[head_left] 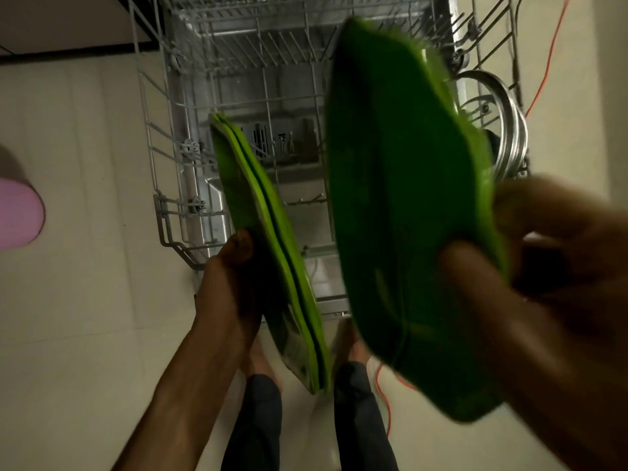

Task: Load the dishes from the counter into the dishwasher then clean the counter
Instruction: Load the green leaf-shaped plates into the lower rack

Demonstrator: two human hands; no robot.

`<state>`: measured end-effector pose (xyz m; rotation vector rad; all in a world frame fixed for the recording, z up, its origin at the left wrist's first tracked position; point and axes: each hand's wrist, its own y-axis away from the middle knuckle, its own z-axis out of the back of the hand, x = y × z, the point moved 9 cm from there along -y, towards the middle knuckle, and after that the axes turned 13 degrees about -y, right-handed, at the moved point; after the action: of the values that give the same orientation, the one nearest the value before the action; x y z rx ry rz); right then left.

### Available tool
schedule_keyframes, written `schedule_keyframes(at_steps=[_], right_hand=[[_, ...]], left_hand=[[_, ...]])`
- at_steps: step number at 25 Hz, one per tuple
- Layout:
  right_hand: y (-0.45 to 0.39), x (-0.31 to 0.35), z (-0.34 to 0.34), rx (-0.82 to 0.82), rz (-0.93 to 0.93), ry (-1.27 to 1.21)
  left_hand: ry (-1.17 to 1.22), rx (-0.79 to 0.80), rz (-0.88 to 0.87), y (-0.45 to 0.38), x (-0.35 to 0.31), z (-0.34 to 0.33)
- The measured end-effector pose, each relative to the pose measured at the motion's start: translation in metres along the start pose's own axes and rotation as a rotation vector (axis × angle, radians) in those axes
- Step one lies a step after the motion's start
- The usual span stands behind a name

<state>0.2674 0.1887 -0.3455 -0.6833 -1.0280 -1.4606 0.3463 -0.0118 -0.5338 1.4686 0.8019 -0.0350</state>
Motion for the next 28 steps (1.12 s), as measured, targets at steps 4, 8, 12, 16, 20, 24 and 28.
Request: schedule_keyframes(at_steps=[4,8,12,16,20,24,28], right_hand=[[-0.045,-0.023,0.044,-0.258,0.0,0.189],[-0.081,-0.029,0.031,-0.228,0.059,0.311],[-0.095,-0.039,0.008,-0.142,0.103,0.359],[-0.104,-0.055,-0.003,-0.091,0.089,0.384],[-0.112,-0.063,-0.012,-0.048,0.084,0.448],[-0.121,-0.071,-0.027,0.042,0.083,0.451],[-0.126,-0.076,-0.034,0.031,0.034,0.506]], left_hand=[[0.026,0.017,-0.056,0.003,-0.013,-0.005],[0.069,0.054,-0.053,0.005,-0.015,-0.012],[0.047,0.047,-0.054,0.004,-0.015,-0.011],[0.013,0.04,-0.052,0.002,-0.017,-0.011],[-0.018,0.021,-0.03,0.006,-0.016,-0.012],[-0.02,0.011,-0.043,0.009,-0.017,-0.011],[0.006,0.045,-0.053,0.01,-0.016,-0.013]])
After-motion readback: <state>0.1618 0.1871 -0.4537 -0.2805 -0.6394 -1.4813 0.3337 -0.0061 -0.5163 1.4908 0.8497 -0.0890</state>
